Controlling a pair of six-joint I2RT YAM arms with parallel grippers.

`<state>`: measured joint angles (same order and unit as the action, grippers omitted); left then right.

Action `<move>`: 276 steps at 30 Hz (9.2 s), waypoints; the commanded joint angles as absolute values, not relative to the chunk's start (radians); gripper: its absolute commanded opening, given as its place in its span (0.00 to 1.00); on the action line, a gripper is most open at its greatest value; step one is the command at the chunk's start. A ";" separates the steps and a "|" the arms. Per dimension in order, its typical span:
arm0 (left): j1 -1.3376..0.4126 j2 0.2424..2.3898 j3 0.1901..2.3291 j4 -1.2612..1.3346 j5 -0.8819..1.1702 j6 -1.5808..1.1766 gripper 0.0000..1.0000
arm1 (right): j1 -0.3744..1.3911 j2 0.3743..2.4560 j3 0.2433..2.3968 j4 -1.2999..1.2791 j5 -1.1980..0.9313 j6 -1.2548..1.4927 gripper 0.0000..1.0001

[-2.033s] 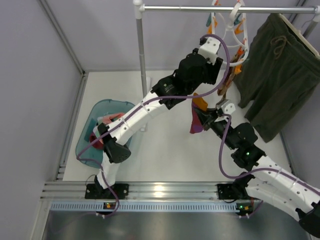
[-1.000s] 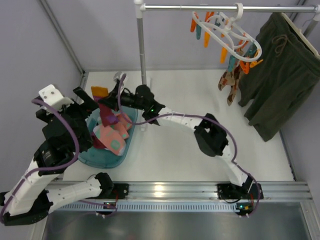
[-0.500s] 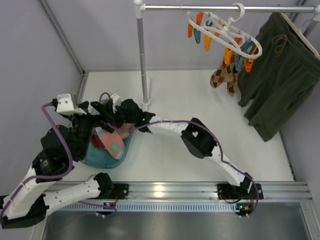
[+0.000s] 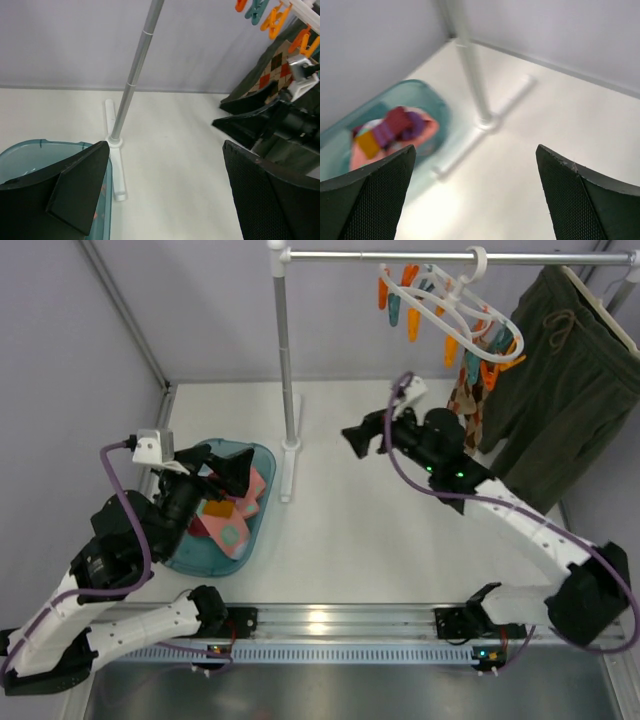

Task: Remove the socks clipped to the hanger

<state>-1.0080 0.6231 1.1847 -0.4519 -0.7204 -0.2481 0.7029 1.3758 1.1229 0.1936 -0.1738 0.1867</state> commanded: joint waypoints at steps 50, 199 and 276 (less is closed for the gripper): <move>-1.006 0.845 1.158 -0.416 -0.223 -0.408 0.99 | -0.166 1.381 1.010 0.735 -0.463 0.304 0.00; -0.696 1.578 1.066 0.632 0.522 -0.721 0.00 | 0.112 1.275 1.372 0.066 -0.610 0.093 0.65; -0.334 0.867 0.953 -0.255 0.121 -0.594 0.99 | -0.170 1.074 1.077 0.369 -0.854 0.351 1.00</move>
